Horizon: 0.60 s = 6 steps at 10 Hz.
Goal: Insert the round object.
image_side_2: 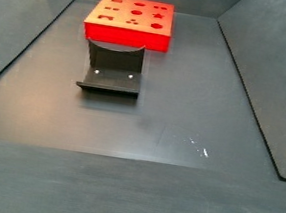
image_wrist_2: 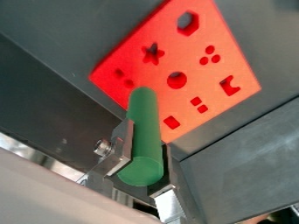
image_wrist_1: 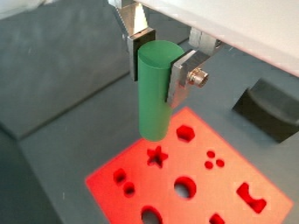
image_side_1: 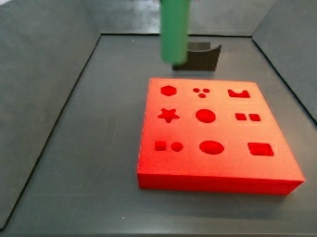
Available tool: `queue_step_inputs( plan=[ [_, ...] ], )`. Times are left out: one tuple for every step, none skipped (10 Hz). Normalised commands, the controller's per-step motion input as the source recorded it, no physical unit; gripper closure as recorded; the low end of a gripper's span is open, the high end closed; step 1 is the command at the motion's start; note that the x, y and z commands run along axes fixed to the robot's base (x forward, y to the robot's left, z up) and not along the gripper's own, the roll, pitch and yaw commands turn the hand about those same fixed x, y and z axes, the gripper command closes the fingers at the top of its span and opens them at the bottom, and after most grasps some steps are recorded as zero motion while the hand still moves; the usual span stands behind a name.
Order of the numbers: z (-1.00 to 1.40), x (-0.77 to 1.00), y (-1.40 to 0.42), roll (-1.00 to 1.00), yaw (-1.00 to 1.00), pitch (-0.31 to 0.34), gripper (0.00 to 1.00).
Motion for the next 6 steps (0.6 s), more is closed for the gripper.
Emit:
queue_step_inputs(
  plan=[
    [-0.33,0.32,-0.37,0.0,0.47,-0.084,1.0],
    [-0.19,0.63,-0.29,-0.07,0.4,-0.067,1.0],
    [-0.12,0.79,-0.26,-0.05,0.31,-0.021,1.0],
    [-0.04,0.94,-0.2,-0.02,0.23,0.0,1.0],
    [-0.07,1.0,-0.09,0.01,0.0,0.034,1.0],
    [-0.14,0.75,0.0,0.05,-0.34,0.027,1.0]
  ],
)
